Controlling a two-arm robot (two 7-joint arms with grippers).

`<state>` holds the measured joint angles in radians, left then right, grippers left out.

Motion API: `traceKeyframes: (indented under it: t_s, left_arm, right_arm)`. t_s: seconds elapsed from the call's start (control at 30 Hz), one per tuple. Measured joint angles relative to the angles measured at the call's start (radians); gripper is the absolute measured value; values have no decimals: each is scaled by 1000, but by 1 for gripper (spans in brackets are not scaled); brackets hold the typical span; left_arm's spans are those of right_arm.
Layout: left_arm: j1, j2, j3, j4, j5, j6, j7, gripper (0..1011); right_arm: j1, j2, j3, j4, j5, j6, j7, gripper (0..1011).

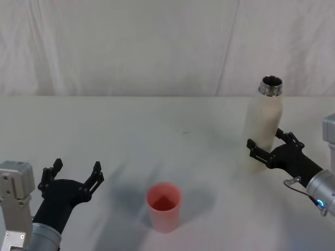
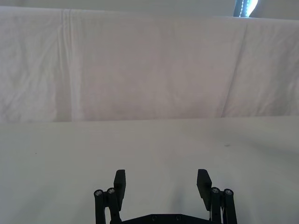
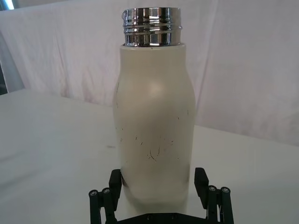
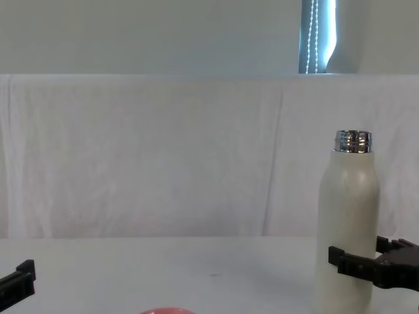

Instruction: Grasp the thermos with one hand and pour water into the cup lid.

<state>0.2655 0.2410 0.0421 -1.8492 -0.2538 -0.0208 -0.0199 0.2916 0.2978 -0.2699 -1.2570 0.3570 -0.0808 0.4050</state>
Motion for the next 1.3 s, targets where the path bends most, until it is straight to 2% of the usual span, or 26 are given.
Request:
traceKeyframes:
  t_s: [0.27, 0.5, 0.87, 1.03, 1.3]
  left_arm:
    - [0, 0, 0, 0, 0, 0, 0, 1001]
    - [0, 0, 0, 0, 0, 0, 0, 1001]
    - [0, 0, 0, 0, 0, 0, 0, 1001]
    - [0, 0, 0, 0, 0, 0, 0, 1001]
    - [0, 0, 0, 0, 0, 0, 0, 1001]
  right_arm:
    - [-18, 14, 12, -17, 8, 4, -3, 1001]
    - [-60, 38, 32, -66, 21, 15, -8, 1001]
    - [-105, 62, 38, -129, 28, 23, -9, 1001]
    - [-134, 72, 45, -167, 34, 25, -15, 1001]
    - [-214, 83, 80, -269, 42, 6, -53, 1001]
